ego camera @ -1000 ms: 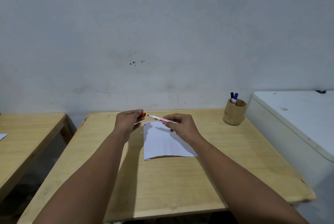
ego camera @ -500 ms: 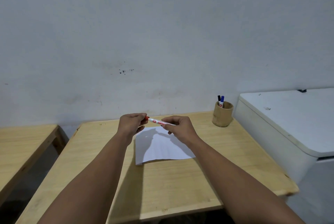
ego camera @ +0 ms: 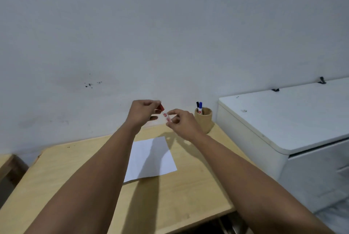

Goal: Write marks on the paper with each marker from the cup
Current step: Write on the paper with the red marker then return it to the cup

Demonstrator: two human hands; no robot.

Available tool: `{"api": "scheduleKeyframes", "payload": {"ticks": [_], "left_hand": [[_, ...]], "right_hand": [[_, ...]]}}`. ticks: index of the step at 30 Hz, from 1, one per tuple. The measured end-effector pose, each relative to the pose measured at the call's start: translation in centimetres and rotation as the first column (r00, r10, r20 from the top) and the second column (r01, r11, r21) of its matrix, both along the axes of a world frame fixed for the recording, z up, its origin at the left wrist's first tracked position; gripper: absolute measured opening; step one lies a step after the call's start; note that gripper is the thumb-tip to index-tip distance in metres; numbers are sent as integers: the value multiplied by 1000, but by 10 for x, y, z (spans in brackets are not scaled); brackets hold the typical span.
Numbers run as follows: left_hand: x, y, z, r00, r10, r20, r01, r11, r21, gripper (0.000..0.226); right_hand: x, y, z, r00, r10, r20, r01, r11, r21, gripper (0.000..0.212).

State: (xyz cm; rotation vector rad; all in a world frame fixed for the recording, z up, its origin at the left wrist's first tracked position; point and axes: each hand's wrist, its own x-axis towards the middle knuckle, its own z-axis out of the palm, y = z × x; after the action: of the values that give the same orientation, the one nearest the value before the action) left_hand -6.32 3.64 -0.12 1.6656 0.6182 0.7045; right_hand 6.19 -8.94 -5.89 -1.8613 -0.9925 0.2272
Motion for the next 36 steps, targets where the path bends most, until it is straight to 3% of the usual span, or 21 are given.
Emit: {"api": "scheduleKeyframes", "payload": {"ticks": [3,7,12,17,21,25,29,33,36], "left_hand": [[41,-12,12,999,-5,40,3,999,34,27],[88,-20,-14,978,9,-206,46,964,261,50],[135,-39,-58,910,-87,-406,218,932,288,91],[171,-46,-86,898,-132,-420,248,940,234,108],[184,-47,-98,914,-124,-386,219,952,213,104],[186,-51,-107,933,-117,-342,194,960,202,85],[188,-52,-116,945,-72,-320,154,958,240,82],[188,-55,-115,944,-36,-328,135,950,283,77],[189,-56,-112,943,-37,-331,140,946,293,74]], "right_hand": [[45,-9,26,987,-158,27,154,980,123,15],[105,-26,46,939,-341,-42,341,908,244,9],[147,-35,33,916,-401,-14,400,910,106,14],[161,-24,13,935,-353,-25,350,933,-88,17],[165,-9,17,937,-350,-5,342,917,-204,10],[165,10,29,931,-351,100,363,869,-336,33],[159,21,33,924,-304,233,382,772,-508,18],[154,22,34,903,-326,279,426,761,-489,23],[153,19,46,890,-372,264,452,796,-403,12]]}}
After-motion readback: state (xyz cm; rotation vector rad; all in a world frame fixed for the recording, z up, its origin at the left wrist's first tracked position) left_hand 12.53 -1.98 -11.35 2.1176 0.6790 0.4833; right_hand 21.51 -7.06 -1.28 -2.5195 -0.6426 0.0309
